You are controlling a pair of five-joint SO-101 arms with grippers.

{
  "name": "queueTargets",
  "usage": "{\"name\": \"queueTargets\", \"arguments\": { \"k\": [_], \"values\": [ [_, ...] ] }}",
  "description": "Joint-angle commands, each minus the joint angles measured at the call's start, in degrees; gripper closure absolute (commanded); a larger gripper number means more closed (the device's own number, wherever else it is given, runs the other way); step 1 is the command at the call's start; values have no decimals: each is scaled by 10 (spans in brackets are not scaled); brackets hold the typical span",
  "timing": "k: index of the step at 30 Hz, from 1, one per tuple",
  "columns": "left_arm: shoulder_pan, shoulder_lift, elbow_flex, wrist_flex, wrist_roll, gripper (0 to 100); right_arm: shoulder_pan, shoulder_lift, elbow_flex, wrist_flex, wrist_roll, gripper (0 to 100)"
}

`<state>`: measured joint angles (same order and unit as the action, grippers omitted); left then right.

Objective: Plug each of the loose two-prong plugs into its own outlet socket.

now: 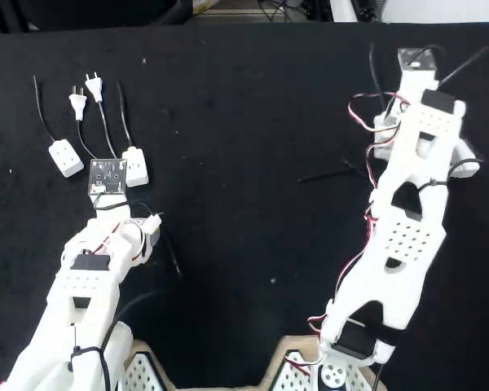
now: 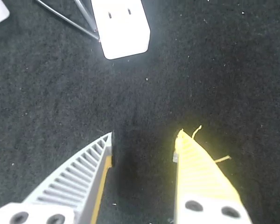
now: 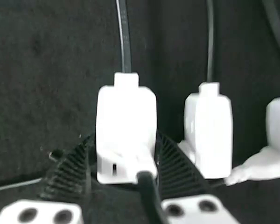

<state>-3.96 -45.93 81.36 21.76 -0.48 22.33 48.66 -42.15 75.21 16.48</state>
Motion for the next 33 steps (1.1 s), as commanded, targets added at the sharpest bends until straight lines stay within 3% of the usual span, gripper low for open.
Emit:
{"name": "queueTargets", "arguments": {
  "k": [1,6,16,19,24,33],
  "values": [
    [-5,-7,-3,-8,8,780,-4,0,-36,-5,-1,830],
    [-5,-7,-3,-8,8,780,-30,2,-65,1,13,658],
    [-5,-7,-3,-5,8,780,-78,6,-249,137,14,701],
    [-6,-8,-3,-5,8,780,-81,23,-254,170,-18,701],
    [-6,-8,-3,-5,8,780,-66,82,-258,171,-66,702],
    [-6,-7,-3,-7,8,780,-62,146,-259,91,-62,702]
  ]
}}
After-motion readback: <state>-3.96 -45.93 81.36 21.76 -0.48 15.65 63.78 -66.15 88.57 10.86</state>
